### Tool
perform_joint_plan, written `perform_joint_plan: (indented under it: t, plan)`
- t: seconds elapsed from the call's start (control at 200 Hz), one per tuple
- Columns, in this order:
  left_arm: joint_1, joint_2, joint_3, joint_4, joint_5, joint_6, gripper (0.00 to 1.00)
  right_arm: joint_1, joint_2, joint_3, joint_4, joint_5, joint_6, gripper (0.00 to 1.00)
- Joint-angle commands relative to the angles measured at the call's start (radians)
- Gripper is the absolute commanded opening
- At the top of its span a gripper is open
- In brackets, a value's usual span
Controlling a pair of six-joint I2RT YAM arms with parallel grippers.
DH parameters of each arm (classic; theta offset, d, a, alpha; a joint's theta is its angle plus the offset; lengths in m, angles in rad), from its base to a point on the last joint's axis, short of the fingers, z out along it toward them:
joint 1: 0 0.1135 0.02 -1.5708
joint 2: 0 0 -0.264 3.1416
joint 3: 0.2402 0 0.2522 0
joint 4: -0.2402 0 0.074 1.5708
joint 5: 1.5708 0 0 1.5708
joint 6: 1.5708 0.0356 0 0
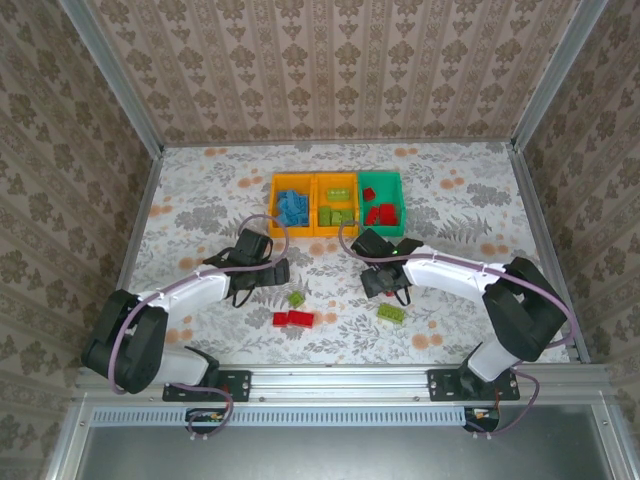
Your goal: Sort the legos into containers by color
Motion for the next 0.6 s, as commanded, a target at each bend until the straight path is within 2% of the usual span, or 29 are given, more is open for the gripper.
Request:
perform_joint_plan:
  t: [0.0, 0.25, 0.41, 0.595]
  plan:
    - [-0.002, 0.006, -0.001, -0.003, -0.005, -0.007, 1.0, 0.006, 0.051, 0.008, -0.065, 0.076, 0.03, 0.65]
    - [-0.002, 0.009, -0.001, -0.004, -0.004, -0.008, 1.0, 0.005, 0.101, 0.043, -0.057, 0.113, 0.034, 0.5]
    - [-0.002, 0.009, -0.005, -0.006, -0.006, -0.008, 1.0, 0.0, 0.073, 0.055, -0.031, 0.12, 0.044, 0.33]
    - [-0.002, 0.006, -0.003, -0.006, -0.006, -0.008, 1.0, -0.081, -0.025, 0.05, 0.075, 0.026, 0.065, 0.28]
